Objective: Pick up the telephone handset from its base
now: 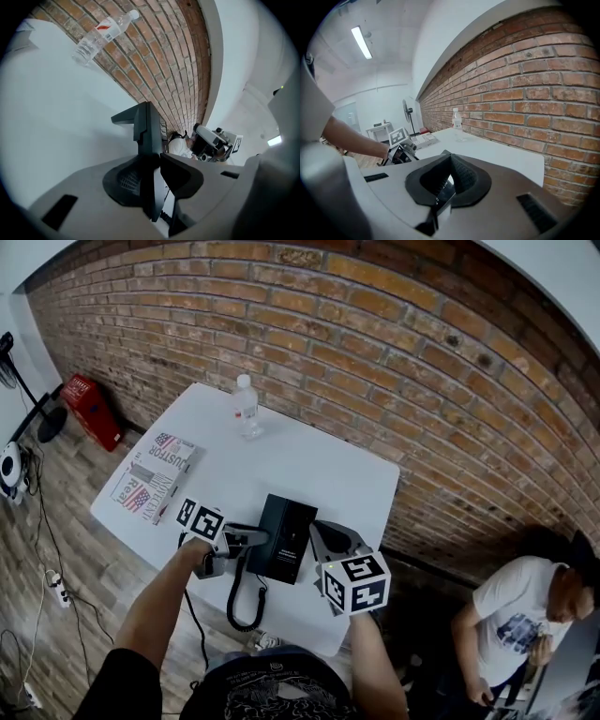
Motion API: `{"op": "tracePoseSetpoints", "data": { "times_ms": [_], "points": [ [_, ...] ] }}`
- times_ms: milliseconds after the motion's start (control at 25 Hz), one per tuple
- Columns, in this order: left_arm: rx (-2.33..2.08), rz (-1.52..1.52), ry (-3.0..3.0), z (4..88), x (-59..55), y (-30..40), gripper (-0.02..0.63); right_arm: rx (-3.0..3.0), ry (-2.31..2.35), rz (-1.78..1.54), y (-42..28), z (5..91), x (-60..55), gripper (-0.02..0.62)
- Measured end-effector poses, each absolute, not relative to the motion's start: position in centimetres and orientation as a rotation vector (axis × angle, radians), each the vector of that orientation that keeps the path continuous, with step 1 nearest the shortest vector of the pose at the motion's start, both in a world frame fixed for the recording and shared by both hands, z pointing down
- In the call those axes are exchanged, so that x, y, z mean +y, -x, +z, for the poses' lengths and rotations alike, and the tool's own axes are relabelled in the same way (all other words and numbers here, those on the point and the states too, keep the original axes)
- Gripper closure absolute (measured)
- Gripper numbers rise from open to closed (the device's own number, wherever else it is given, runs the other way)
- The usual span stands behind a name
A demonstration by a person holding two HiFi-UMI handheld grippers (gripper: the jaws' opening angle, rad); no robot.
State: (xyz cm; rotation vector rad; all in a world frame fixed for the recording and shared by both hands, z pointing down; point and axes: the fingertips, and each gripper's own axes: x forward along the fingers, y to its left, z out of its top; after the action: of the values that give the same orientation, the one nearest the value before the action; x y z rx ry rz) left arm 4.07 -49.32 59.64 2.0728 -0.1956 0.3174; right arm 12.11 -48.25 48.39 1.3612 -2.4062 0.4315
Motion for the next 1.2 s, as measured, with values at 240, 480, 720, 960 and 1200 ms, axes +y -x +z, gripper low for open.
{"op": "tracePoseSetpoints", "data": {
  "times_ms": [240, 480, 720, 960, 1200],
  "points": [
    [-0.157, 0.317, -2.042, 59.5, -49.4, -4.0, 0.505, -2.401, -1.353, 0.441, -11.9, 48.8, -48.4, 0.597],
    [-0.170, 0.256, -2.042, 59.0, -49.5, -4.0, 0.514, -2.400, -1.346, 0.455, -11.7, 49.1, -48.3, 0.597],
    [-0.195, 0.216, -2.051, 58.3, -49.4, -3.7, 0.525, -2.410, -1.344, 0.452, -11.2, 48.9, -47.8, 0.597],
    [-0.237, 0.163, -2.035, 57.8, -49.3, -3.5, 0.526, -2.412, -1.351, 0.452, -11.3, 48.7, -47.1, 0.597],
    [-0.280, 0.129, -2.024, 57.6, -49.2, -3.6, 0.528, -2.407, -1.363, 0.451, -11.7, 48.5, -46.1, 0.597]
  ]
}}
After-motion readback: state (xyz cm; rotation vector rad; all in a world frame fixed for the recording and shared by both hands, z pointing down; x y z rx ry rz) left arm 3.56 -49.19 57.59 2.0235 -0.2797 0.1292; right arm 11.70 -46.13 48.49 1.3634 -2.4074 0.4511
